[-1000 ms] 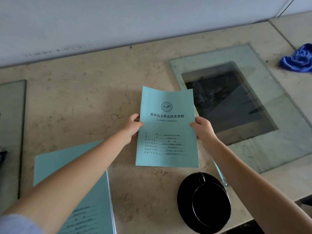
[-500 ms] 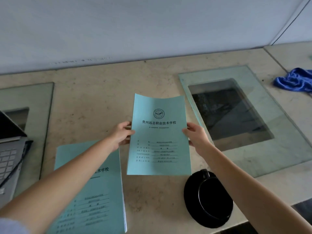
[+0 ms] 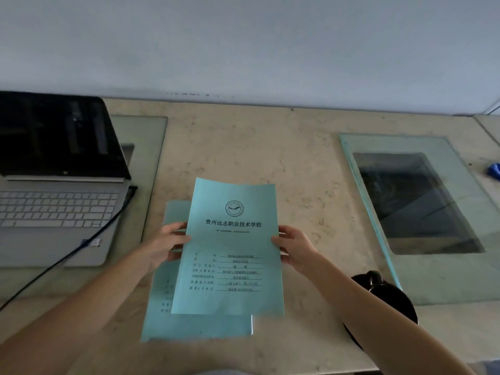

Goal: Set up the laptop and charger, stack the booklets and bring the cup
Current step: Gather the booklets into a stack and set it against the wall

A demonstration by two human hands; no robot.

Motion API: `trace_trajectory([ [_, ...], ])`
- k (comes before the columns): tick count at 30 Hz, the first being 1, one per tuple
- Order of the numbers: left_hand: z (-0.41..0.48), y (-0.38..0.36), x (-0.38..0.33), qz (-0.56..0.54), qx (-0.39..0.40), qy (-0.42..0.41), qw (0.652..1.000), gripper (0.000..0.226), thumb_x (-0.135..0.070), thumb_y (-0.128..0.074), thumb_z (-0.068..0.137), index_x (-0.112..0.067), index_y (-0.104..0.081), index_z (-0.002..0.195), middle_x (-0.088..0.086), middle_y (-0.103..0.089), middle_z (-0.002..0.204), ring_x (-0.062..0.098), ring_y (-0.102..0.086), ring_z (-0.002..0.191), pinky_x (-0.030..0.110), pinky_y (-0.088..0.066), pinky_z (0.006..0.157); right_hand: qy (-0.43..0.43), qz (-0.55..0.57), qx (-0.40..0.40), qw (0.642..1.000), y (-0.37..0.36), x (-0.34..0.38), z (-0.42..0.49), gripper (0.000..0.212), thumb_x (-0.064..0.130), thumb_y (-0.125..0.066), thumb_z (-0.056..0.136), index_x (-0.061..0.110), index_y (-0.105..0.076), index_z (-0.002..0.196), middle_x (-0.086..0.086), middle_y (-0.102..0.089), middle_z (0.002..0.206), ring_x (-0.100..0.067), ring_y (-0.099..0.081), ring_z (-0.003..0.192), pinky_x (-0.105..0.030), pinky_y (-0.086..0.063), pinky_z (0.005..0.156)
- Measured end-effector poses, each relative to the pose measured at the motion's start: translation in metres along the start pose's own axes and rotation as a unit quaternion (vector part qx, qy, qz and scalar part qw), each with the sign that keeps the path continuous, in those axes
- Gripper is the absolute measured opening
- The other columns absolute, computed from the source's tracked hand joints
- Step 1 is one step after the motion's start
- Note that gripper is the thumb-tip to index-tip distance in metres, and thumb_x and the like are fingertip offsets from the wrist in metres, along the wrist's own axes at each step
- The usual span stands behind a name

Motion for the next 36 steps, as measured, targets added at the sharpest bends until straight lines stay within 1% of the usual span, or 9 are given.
trace_trajectory([
  [4,-0.012,0.040,0.022,0.001,-0.016,-0.005,1.000,0.049,0.000,-0.057,0.087,-0.009,-0.048,0.134,0.013,-0.065,0.113,0.026,-0.064,0.094,0.039,-0.051,0.079,-0.005,-0.017,0.011,1.000,-0.040,-0.013,-0.001,0.022,-0.004,-0.054,0.091,0.011,-0.058,0.107,-0.008,-0.068,0.099,-0.022,-0.066,0.083,-0.040,-0.058,0.072],
  [9,-0.021,0.062,0.035,0.067,-0.049,-0.021,0.996,0.043,-0.003,-0.060,0.087,-0.013,-0.053,0.128,-0.003,-0.067,0.093,0.009,-0.057,0.070,0.012,-0.039,0.041,-0.004,-0.041,0.003,0.999,-0.063,-0.026,-0.003,0.027,-0.004,-0.054,0.091,0.009,-0.056,0.114,-0.007,-0.069,0.096,-0.021,-0.067,0.080,-0.036,-0.057,0.064],
  [12,-0.023,0.067,0.036,0.091,-0.058,-0.049,0.993,0.040,-0.003,-0.062,0.085,-0.010,-0.057,0.124,0.001,-0.070,0.094,0.013,-0.057,0.067,0.010,-0.035,0.036,-0.003,-0.048,-0.010,0.999,-0.063,-0.032,-0.005,0.026,-0.003,-0.055,0.091,0.008,-0.057,0.114,-0.007,-0.070,0.096,-0.023,-0.068,0.082,-0.037,-0.057,0.065],
  [14,-0.025,0.068,0.033,0.110,-0.060,-0.074,0.989,0.039,-0.002,-0.064,0.084,-0.009,-0.059,0.122,0.003,-0.070,0.095,0.011,-0.058,0.067,0.015,-0.046,0.042,-0.003,-0.051,-0.019,0.998,-0.062,-0.034,-0.006,0.026,-0.003,-0.055,0.091,0.007,-0.058,0.115,-0.008,-0.070,0.097,-0.024,-0.068,0.084,-0.038,-0.057,0.067],
  [16,-0.026,0.069,0.031,0.143,-0.070,-0.093,0.983,0.037,-0.004,-0.065,0.083,-0.012,-0.061,0.120,0.003,-0.071,0.096,0.004,-0.058,0.064,0.031,-0.057,0.062,-0.002,-0.054,-0.029,0.998,-0.062,-0.033,-0.006,0.026,-0.003,-0.056,0.090,0.008,-0.059,0.114,-0.009,-0.070,0.098,-0.024,-0.068,0.083,-0.038,-0.057,0.067],
  [20,-0.026,0.072,0.029,0.174,-0.079,-0.128,0.973,0.036,-0.007,-0.067,0.082,-0.015,-0.064,0.118,0.001,-0.072,0.090,0.009,-0.061,0.071,0.014,-0.044,0.049,0.008,-0.067,-0.047,0.997,-0.062,-0.032,-0.009,0.024,-0.002,-0.057,0.090,0.010,-0.060,0.110,-0.009,-0.071,0.095,-0.023,-0.069,0.080,-0.036,-0.058,0.063],
  [25,-0.024,0.075,0.040,0.153,-0.084,-0.110,0.979,0.043,-0.003,-0.068,0.082,-0.011,-0.060,0.123,0.005,-0.068,0.088,0.018,-0.066,0.079,0.027,-0.059,0.061,0.024,-0.106,-0.077,0.991,-0.057,-0.033,-0.010,0.022,-0.001,-0.060,0.088,0.014,-0.064,0.103,-0.007,-0.072,0.093,-0.022,-0.071,0.081,-0.034,-0.060,0.062],
  [32,-0.027,0.074,0.044,0.163,-0.096,-0.126,0.974,0.046,-0.003,-0.068,0.082,-0.009,-0.058,0.126,0.006,-0.067,0.088,0.017,-0.066,0.075,0.023,-0.059,0.055,0.042,-0.184,-0.117,0.975,-0.047,-0.035,-0.009,0.026,0.002,-0.063,0.085,0.015,-0.070,0.106,0.000,-0.074,0.094,-0.020,-0.071,0.088,-0.037,-0.061,0.072],
  [36,-0.028,0.074,0.039,0.176,-0.103,-0.140,0.969,0.040,-0.008,-0.068,0.083,-0.009,-0.061,0.122,0.001,-0.069,0.093,0.014,-0.065,0.080,0.022,-0.059,0.060,0.067,-0.224,-0.136,0.963,-0.046,-0.030,-0.010,0.027,0.005,-0.066,0.081,0.014,-0.071,0.106,0.003,-0.068,0.081,-0.021,-0.068,0.082,-0.043,-0.061,0.073],
])
Point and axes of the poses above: each hand's wrist, its own z-axis towards the middle knuckle, its own y-axis out of the back of the hand, x = y × z, the point moved 8 cm from there along z, towards the middle knuckle
